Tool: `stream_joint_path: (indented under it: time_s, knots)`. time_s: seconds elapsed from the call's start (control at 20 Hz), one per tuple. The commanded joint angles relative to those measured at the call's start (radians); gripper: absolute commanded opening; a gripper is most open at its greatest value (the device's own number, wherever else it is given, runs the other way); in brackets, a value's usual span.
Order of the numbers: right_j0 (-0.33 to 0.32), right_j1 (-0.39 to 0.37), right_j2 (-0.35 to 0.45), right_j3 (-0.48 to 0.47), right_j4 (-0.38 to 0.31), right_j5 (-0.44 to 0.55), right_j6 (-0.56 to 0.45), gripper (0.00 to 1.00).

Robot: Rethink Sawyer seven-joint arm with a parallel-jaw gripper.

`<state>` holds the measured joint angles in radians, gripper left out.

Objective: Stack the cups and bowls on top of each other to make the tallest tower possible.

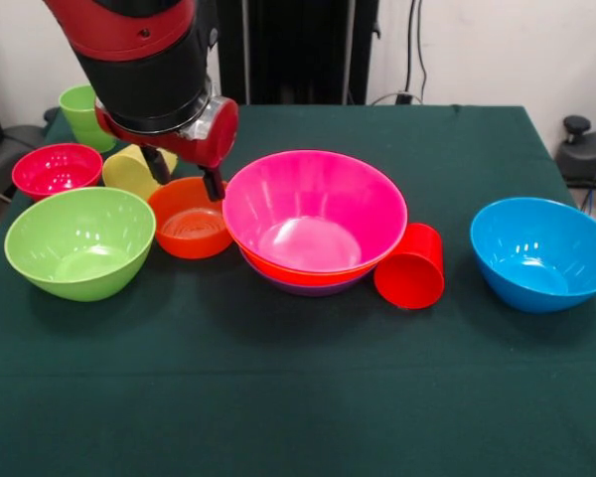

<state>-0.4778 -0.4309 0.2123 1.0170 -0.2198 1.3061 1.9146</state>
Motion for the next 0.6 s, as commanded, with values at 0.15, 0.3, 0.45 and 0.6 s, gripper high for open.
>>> stream_joint_path:
  time_s: [0.15, 0.3, 0.45, 0.6]
  knots:
    - [-0.018, 0.076, 0.083, -0.062, -0.120, -0.008, -0.330, 1.00]
    - [-0.028, 0.077, 0.087, -0.064, -0.118, -0.006, -0.326, 1.00]
    - [-0.029, 0.092, 0.092, -0.095, -0.121, 0.010, -0.325, 1.00]
    - [-0.029, 0.097, 0.093, -0.115, -0.125, 0.026, -0.333, 1.00]
